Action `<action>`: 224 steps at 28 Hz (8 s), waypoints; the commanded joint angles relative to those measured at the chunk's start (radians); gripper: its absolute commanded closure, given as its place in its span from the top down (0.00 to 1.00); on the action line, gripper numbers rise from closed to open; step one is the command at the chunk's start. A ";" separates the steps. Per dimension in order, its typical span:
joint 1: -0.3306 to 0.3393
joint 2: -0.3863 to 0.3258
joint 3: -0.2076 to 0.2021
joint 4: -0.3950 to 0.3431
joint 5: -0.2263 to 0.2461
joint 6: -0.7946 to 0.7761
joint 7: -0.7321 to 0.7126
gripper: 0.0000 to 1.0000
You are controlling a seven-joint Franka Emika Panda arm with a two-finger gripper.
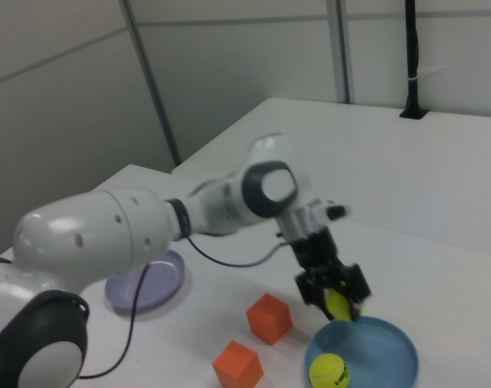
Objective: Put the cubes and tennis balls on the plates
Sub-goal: 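Carry the second ball onto the blue plate and release it, then lift the open gripper and move it above an orange cube, then lower the gripper and grasp the orange cube, then carry the orange cube onto the lavender plate and release it, then move the gripper to the remaining orange cube and grasp it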
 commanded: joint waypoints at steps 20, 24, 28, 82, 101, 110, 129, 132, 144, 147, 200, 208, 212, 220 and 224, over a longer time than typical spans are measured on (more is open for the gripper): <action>-0.009 0.031 -0.031 -0.069 -0.020 0.081 0.006 1.00; -0.014 0.022 -0.028 -0.063 0.003 0.078 -0.008 1.00; -0.017 -0.004 -0.025 -0.061 0.054 0.072 -0.046 1.00; 0.136 -0.227 0.113 -0.055 0.249 -0.266 -0.057 1.00; 0.120 -0.308 0.106 -0.262 0.266 0.015 -0.003 1.00; 0.120 -0.222 0.104 -0.321 0.128 0.112 0.052 1.00; 0.101 -0.118 0.103 -0.316 0.014 0.138 0.106 0.14; 0.104 -0.118 0.103 -0.313 0.014 0.138 0.135 0.00; 0.161 -0.159 0.185 -0.201 0.053 0.132 0.152 0.00; 0.185 -0.173 0.219 -0.189 0.054 0.132 0.154 0.00; 0.298 -0.204 0.279 -0.158 0.028 -0.291 0.146 1.00; 0.181 -0.192 0.276 -0.190 0.022 -0.398 0.071 1.00; 0.134 -0.185 0.278 -0.221 0.016 -0.397 0.039 1.00; 0.078 -0.185 0.278 -0.302 0.011 -0.396 0.025 1.00; 0.049 -0.175 0.278 -0.330 -0.001 -0.391 0.023 1.00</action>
